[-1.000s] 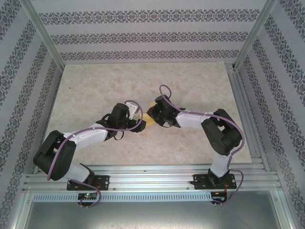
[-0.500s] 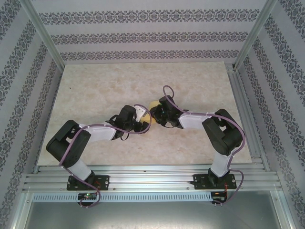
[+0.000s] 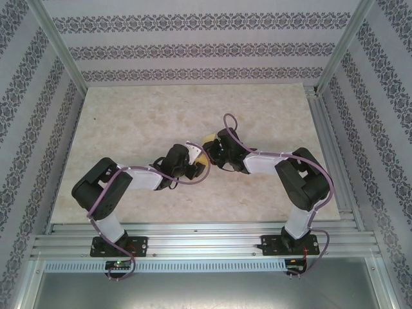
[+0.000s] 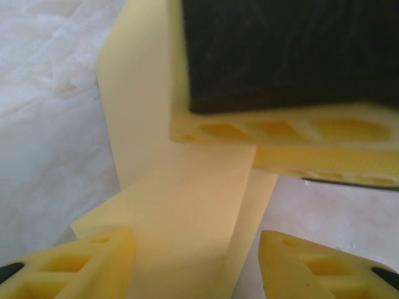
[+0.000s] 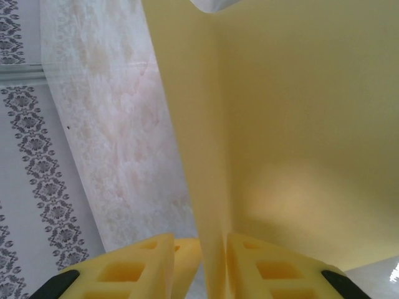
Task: Fold a paper plane with a square sheet of paper (pick it up from the middle)
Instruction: Fourth fold the wing at the center of the table.
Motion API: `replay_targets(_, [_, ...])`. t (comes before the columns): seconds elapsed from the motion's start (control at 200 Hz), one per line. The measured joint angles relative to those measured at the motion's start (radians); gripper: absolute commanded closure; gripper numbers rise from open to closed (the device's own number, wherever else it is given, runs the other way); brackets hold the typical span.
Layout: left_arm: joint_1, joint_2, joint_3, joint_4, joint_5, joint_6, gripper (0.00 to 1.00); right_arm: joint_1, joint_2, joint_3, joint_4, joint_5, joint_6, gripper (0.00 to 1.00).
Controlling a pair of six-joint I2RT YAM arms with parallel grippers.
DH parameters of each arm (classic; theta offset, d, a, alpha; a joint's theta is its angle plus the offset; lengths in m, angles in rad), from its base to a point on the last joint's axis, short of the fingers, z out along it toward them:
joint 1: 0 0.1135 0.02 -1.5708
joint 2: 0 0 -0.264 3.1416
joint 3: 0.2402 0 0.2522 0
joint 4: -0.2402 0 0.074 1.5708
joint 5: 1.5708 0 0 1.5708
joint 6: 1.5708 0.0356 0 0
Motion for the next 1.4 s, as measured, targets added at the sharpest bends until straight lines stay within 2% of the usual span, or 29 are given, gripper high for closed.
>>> replay_targets(0.14, [-0.005,0.008,0.000,0.034,-0.014,0.006,0.57,-0.008,-0.008,-0.017,0.002,-0.003,0.004,0.72])
replay_targets(0.26, [-0.005,0.018,0.000,0.048,-0.018,0.010,0.59,-0.014,-0.023,-0.031,0.001,-0.003,0.003,0.71])
replay_targets(0.649, [-0.006,0.050,-0.016,0.065,-0.031,0.024,0.56,-0.021,-0.040,-0.047,0.002,-0.002,0.003,0.71])
replay_targets(0.934, [-0.006,0.052,-0.025,0.065,-0.048,0.037,0.73,-0.034,-0.077,-0.061,-0.011,0.018,-0.005,0.70])
replay_targets(1.179, [-0.006,0.052,-0.027,0.066,-0.001,0.011,0.79,-0.067,-0.158,-0.112,-0.013,0.039,-0.086,0.68])
replay_targets(1.404, [-0.006,0.052,-0.028,0.063,0.070,-0.079,0.84,-0.088,-0.169,-0.159,-0.007,0.037,-0.199,0.69])
